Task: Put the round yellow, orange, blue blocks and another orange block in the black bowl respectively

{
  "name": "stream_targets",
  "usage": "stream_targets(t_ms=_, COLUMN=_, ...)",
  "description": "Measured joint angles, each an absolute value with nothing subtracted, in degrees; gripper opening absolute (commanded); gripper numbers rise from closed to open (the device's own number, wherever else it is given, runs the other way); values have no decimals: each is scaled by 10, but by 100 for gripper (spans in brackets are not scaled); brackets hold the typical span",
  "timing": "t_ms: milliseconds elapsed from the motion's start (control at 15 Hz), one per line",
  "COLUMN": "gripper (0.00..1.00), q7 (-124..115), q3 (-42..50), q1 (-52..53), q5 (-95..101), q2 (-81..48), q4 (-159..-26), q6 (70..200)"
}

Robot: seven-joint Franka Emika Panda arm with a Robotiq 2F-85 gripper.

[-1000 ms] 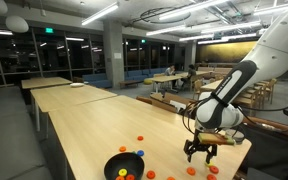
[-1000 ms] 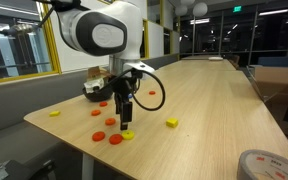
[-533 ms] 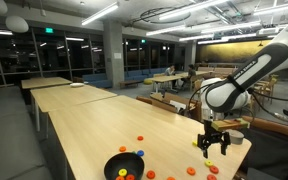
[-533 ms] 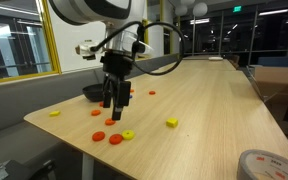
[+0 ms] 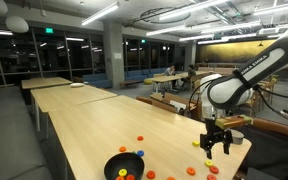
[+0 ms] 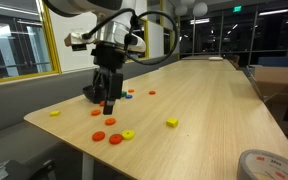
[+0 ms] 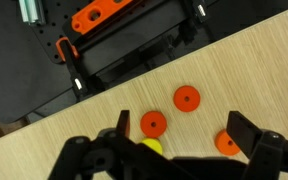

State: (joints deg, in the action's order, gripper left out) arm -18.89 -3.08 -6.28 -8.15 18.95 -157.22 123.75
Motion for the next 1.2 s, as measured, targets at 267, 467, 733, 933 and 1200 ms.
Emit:
stream_targets(t_ms=267, gripper=100, q7=-195, q3=-31, q1=-61, q5=-81, q2=159, q4=-1576, q6=1279)
stream_targets(t_ms=467, gripper=100, q7=-212, q3=-35, q1=-59, q5=-72, q2=124, q4=-1579, q6=1323)
stream_targets(t_ms=733, gripper=100, q7=-255, q3=-42, q1=-49, q5=-53, q2=78, q4=-1579, q6=1369)
stream_targets(t_ms=933, gripper=100, q7=-303, q3=-45, q1=-42, q5=-22, q2=55, q4=-1579, q6=1396)
stream_targets(t_ms=1200, gripper=100, q7=-388, q3=-45, q1=-41, q5=45, q2=41, q4=-1579, q6=1411)
